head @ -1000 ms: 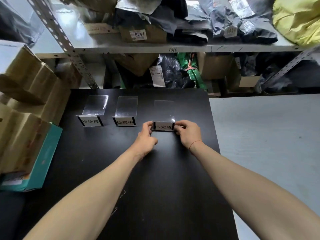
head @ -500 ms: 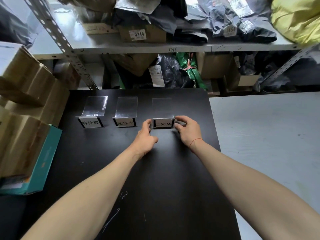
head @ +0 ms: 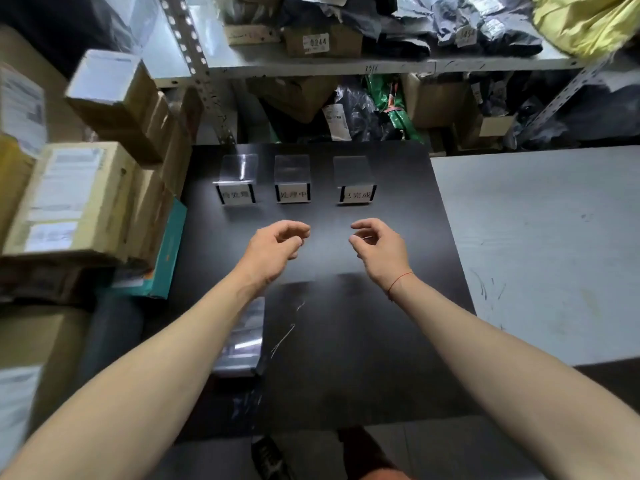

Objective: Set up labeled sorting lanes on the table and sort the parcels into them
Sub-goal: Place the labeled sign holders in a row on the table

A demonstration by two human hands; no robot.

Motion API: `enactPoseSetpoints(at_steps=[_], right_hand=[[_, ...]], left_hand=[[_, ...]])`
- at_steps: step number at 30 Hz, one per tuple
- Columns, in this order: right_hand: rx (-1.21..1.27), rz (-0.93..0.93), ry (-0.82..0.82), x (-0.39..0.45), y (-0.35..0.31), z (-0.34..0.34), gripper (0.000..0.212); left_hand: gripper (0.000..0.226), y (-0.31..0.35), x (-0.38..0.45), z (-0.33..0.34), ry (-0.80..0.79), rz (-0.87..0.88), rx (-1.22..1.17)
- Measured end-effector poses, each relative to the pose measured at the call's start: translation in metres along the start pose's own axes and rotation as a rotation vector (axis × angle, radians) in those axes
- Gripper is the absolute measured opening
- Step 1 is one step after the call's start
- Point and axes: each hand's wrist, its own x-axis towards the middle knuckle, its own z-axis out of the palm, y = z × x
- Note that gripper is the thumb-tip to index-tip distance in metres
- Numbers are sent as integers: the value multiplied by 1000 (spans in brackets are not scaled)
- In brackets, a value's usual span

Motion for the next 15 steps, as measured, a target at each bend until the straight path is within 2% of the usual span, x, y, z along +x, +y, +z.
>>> enactPoseSetpoints(at_steps=[4, 8, 11, 15], right_hand=[[28, 7, -80, -62, -12, 42, 16], [-8, 83, -209, -121, -11, 85, 17], [-117, 154, -337, -157, 3, 114, 31], [-339, 153, -488, -199, 15, 142, 50]], left_hand=[[28, -29, -57, -52, 53, -22, 52], [28, -76, -99, -93, 148, -112, 212], [34, -106, -130, -107, 209, -196, 374], [49, -147, -165, -109, 110, -367, 391]])
